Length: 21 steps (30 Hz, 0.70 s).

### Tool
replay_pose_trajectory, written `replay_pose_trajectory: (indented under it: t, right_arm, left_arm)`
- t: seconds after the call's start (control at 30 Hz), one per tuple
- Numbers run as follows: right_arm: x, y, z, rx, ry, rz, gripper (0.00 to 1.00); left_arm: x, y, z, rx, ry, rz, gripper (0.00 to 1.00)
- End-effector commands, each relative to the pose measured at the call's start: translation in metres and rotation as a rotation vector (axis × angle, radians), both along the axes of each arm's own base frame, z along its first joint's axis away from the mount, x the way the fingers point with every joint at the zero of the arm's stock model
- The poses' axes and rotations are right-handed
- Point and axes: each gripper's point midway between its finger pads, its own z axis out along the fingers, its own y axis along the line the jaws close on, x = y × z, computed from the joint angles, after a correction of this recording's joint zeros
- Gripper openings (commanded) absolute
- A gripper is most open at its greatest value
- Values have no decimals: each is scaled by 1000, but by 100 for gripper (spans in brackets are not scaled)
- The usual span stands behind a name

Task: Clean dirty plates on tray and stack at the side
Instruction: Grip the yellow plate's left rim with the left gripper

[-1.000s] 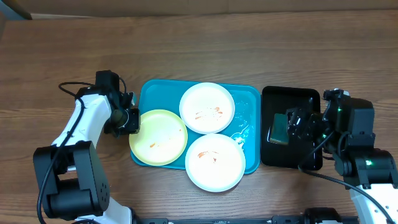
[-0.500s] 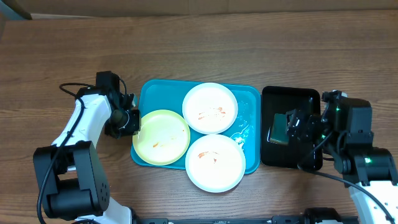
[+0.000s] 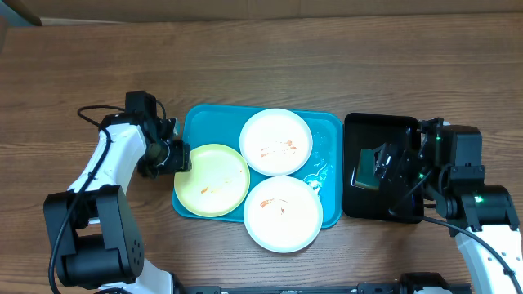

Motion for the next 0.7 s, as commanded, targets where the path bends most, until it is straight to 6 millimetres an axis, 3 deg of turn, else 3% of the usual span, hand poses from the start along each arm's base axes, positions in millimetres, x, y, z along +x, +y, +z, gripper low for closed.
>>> replay_pose_trajectory:
  t: [0.0,0.43,0.67]
  right_arm:
    - [4,0,13,5,-30,-8,100]
    - [2,0,11,6,-20,-7,100]
    - [2,0,11,6,-18,-7,100]
  left_arm:
    - [10,-4,4,-6,-34,-34,64]
    - [3,-9,-10,53,12,-91,59]
    - [-11,-9,-21,47,90,-91,32]
